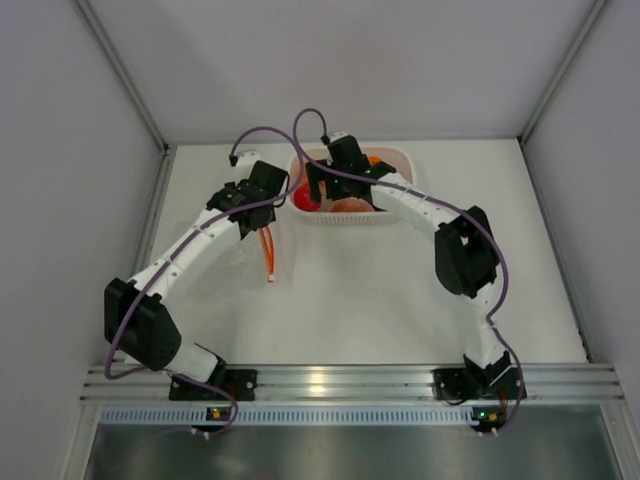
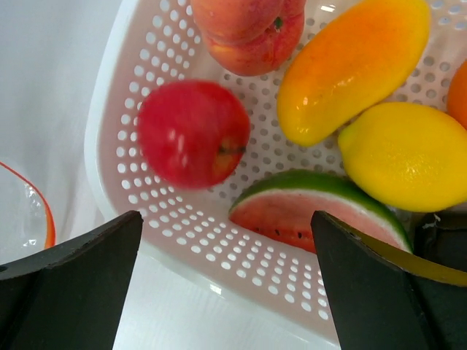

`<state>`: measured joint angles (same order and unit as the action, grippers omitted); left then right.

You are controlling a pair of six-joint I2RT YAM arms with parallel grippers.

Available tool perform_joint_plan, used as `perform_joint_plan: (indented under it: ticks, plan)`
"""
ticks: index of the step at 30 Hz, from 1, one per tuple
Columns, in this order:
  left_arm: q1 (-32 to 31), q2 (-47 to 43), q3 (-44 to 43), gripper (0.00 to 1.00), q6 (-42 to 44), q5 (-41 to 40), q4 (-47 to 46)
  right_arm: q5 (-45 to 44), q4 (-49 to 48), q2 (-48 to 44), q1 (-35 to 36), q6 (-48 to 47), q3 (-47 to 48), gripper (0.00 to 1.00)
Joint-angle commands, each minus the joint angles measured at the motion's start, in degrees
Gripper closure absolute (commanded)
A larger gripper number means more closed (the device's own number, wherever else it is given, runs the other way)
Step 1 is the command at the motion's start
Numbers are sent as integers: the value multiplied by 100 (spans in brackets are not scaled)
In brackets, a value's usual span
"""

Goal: Open the zip-top bag and remove the fake food

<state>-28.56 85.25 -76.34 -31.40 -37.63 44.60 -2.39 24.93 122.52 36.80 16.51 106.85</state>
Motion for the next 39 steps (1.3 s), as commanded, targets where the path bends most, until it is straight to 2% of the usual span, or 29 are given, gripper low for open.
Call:
perform_joint_plan:
  ticks: [1,2,9,10,11,12,16,22,27,31,35,39]
  plan:
    - [26,-351,-189,45,107,282,-329,-156,-225,-930,-111,-104,-286,0]
    - [26,-386,-171,40,125,291,-346,-208,-251,-1306,-129,-96,-566,1]
    - [34,-1105,-101,36,318,493,-417,-982,-550,-3548,-348,19,-2377,1]
    - [43,-1212,-83,26,379,554,-417,-1008,-533,-3820,-436,-51,-2553,0]
    - [43,-1326,-40,10,423,589,-408,-1087,-420,-4371,-471,-69,-2877,1]
    - [43,-1562,56,2,441,616,-408,-1149,-384,-4664,-498,-104,-3037,0]
    - [43,-2222,390,2,617,695,-399,-1579,20,-6279,-507,-332,-3809,0]
    - [43,-3452,909,2,854,484,-391,-2098,863,-7994,-507,-544,-4347,1]
    - [34,-4639,1366,2,1144,432,-390,-2563,1916,-8621,-507,-422,-4479,1]
    - [43,-5492,1876,2,1460,510,-382,-2775,2375,-9121,-507,-403,-4760,1]
    - [34,-6282,2315,2,1593,712,-382,-2951,2631,-9465,-507,-360,-4928,1]
    - [43,-6635,2518,1,1610,897,-364,-2986,2623,-9676,-507,-333,-5016,0]
